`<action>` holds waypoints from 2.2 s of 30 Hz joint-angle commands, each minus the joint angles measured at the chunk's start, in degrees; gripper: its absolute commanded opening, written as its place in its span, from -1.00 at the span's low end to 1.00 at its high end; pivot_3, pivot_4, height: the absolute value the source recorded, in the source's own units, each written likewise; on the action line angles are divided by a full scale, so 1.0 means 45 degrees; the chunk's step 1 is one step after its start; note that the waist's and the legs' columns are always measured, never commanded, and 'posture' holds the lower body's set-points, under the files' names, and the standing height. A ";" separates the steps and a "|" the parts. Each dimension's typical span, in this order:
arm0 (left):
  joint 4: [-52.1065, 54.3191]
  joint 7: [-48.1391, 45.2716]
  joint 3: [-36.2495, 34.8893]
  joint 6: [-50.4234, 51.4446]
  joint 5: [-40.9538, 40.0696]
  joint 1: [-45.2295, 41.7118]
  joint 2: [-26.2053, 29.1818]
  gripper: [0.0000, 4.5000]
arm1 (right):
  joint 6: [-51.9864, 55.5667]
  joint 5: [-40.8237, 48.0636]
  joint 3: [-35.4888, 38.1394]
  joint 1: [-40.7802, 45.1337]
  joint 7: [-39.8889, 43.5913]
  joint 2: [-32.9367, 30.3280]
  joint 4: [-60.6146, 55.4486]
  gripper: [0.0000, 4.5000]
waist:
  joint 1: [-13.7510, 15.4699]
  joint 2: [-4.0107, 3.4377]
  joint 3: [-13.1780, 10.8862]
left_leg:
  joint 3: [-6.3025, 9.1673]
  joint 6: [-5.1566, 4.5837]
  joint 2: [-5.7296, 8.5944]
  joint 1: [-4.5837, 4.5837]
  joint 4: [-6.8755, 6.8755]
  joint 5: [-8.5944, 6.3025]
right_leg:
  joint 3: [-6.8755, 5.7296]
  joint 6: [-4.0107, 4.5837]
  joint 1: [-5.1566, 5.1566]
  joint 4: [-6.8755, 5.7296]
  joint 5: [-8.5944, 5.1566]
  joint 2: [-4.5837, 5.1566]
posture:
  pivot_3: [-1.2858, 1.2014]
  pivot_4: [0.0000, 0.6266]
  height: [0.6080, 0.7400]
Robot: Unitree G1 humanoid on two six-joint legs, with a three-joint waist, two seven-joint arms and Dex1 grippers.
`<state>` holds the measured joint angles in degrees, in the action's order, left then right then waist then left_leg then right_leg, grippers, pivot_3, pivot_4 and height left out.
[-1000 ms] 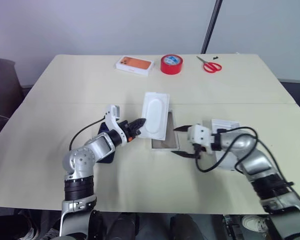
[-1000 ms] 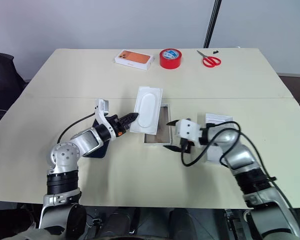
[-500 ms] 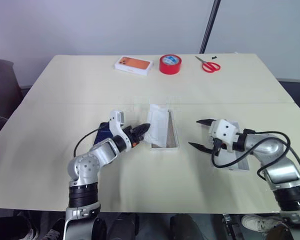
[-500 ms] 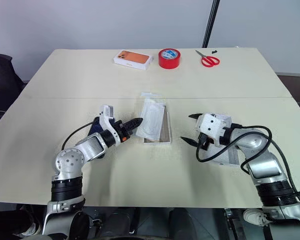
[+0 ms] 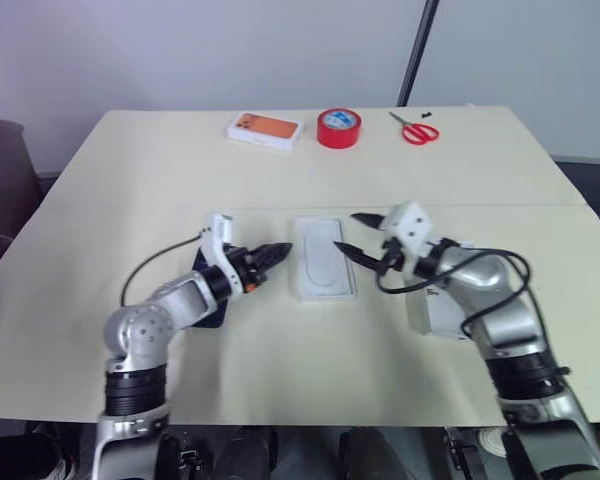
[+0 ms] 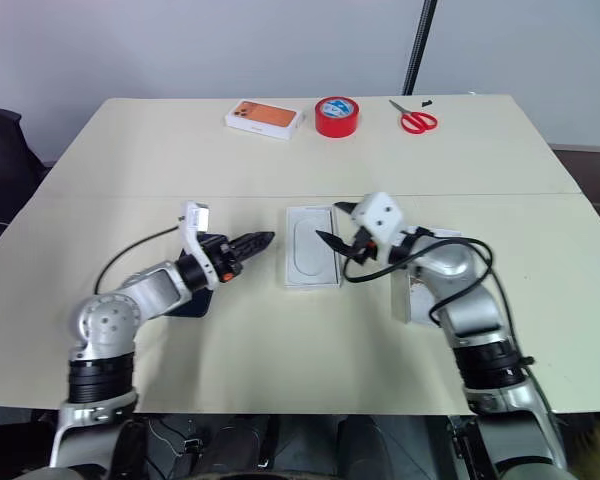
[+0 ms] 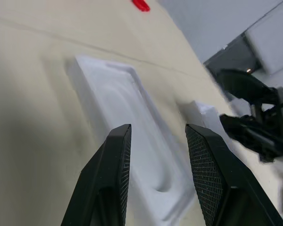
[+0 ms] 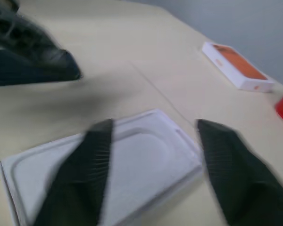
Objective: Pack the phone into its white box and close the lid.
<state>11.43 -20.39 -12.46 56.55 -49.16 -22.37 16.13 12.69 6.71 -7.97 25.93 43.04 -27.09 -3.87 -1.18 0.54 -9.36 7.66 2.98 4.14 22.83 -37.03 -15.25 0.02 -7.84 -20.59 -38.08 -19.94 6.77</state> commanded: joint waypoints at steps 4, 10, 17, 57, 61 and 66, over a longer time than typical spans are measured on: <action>-0.0806 -0.1795 -0.0431 -0.1987 0.1146 0.0162 0.1960 -0.15 | -0.0232 -0.2124 -0.1710 0.1244 -0.1149 0.1059 0.1369 -0.94 | 0.0006 -0.0002 -0.0001 | 0.0003 0.0008 -0.0003 0.0003 0.0006 0.0004 | 0.0003 0.0002 -0.0010 -0.0004 0.0001 0.0003 | 0.03 -0.52 1.00; -0.1218 -0.2032 -0.0802 -0.2320 0.1201 0.0340 0.2384 -0.15 | -0.0261 -0.3183 -0.2826 0.1261 -0.0855 0.1066 0.1730 -0.94 | 0.0044 -0.0002 -0.0001 | 0.0023 0.0008 -0.0006 0.0044 -0.0005 0.0004 | -0.0005 0.0002 -0.0035 -0.0001 0.0001 0.0010 | 0.03 -0.52 1.00; -0.0626 -0.1548 -0.0569 -0.2826 0.1663 0.0889 0.2115 -0.15 | -0.0455 -0.4091 -0.3152 0.1569 -0.0320 0.0190 0.1916 -0.94 | -0.0022 -0.0002 0.0000 | 0.0021 0.0010 -0.0006 0.0056 -0.0006 0.0006 | -0.0004 0.0002 -0.0052 -0.0010 0.0001 0.0008 | 0.03 -0.52 1.00; -0.4049 -0.3454 -0.2744 0.1129 -0.0459 0.0442 0.5474 -0.15 | 0.2443 -0.3169 -0.2376 0.2891 0.0059 0.2541 0.0067 -0.94 | -0.0302 -0.0004 -0.0001 | 0.0030 0.0038 -0.0011 0.0102 0.0006 0.0023 | -0.0002 0.0003 -0.0138 -0.0055 0.0002 0.0004 | 0.03 -0.52 1.00; -0.5070 -0.5456 -0.2177 0.1574 -0.0319 0.0592 0.6533 -0.15 | 0.1860 -0.3864 -0.3800 0.3217 0.0297 0.2950 0.0980 -0.94 | -0.0389 -0.0007 -0.0003 | 0.0030 0.0044 -0.0010 0.0103 0.0010 0.0027 | 0.0001 0.0003 -0.0160 -0.0076 0.0002 0.0000 | 0.03 -0.52 1.00; -0.6469 -0.6731 -0.0824 0.1340 0.0822 -0.0036 0.7133 -0.15 | 0.1865 -0.4065 -0.4967 0.3962 0.0460 0.4073 0.2371 -0.94 | -0.0436 -0.0009 -0.0005 | 0.0039 0.0049 -0.0011 0.0102 0.0003 0.0030 | -0.0003 0.0004 -0.0182 -0.0083 0.0001 0.0001 | 0.03 -0.52 1.00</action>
<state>-17.12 -48.11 -18.25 63.68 -47.29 -21.28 46.88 21.81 -11.21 -28.99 41.40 45.02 -10.81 6.09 -3.14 0.49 -9.38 7.83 3.20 4.10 23.29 -37.01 -15.11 0.01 -7.82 -21.41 -38.47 -19.93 6.78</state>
